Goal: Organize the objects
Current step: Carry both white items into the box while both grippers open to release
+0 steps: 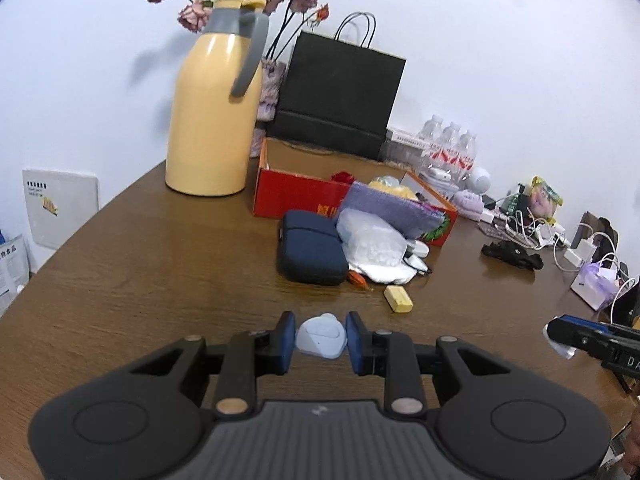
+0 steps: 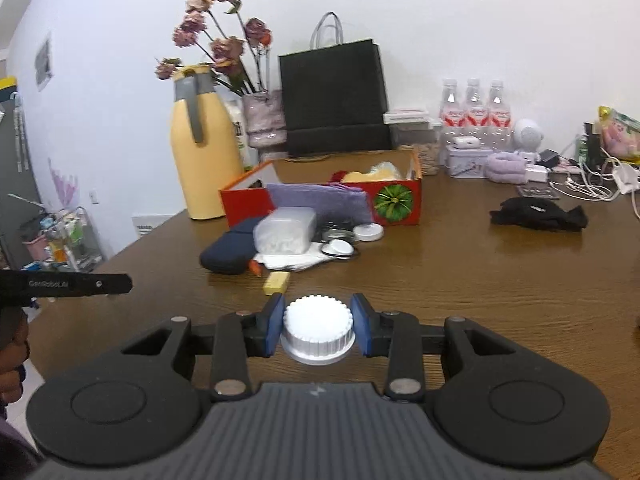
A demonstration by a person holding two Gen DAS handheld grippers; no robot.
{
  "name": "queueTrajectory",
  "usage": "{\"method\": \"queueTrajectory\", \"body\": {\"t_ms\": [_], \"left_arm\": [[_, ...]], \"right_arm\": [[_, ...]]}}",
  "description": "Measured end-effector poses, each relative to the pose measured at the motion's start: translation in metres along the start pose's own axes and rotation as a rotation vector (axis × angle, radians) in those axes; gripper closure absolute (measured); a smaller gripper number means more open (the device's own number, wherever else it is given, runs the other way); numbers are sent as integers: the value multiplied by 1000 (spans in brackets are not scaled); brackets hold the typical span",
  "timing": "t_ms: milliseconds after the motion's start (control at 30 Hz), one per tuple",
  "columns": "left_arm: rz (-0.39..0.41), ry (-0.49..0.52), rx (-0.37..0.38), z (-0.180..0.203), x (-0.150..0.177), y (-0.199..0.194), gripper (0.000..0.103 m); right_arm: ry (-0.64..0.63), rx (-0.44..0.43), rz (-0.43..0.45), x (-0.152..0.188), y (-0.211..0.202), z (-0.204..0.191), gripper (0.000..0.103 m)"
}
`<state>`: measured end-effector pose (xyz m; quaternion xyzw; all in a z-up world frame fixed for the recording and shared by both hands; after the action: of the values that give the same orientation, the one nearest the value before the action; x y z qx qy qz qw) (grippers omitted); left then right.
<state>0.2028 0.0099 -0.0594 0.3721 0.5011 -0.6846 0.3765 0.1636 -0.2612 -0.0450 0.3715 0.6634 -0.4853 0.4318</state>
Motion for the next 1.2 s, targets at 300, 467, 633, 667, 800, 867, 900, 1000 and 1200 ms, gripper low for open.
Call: {"method": "queueTrajectory", "body": {"t_ms": [300,467,633,667,800,867,900,1000,1200], "left_arm": [[51,117,132,5,-95,81,77],[-45,130,183,30,-176,211,77],[-174,149,15,11,-190,356,77],[-175,170,-6,6,-190,376,77],[-202,172,-95,-23,-183,428,73],[-209,116,-102,-33,-190,433,59],[-170,134,-101,-32,-193,431,41],[-156,164,-90,-30,-192,430,37],[-198,198,-98,-22,-184,429,36]], "right_arm": [[-145,-33,57,-71,64,14,67],[-102,-100,48,-178,184,26,67],[-72,-4,-99,-206,342,41,67],[-46,11,-142,-201,370,48,67],[43,63,-254,-166,448,76,59],[28,100,-290,-142,465,82,32],[5,108,-287,-133,469,83,23],[103,92,-292,-123,478,95,22],[118,109,-282,-123,470,101,24]]}}
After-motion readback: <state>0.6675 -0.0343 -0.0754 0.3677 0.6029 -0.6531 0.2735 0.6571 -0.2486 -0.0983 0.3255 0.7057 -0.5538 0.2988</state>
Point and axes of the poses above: each gripper's, at about its wrist camera, not at the fingertips, and y roughly the way its jaws point, z to its right, x to its underside, the point moved 9 cm from there along y, roughly the way its jaws point, and after that the axes turned 8 degrees about z, right-handed, at the moved point
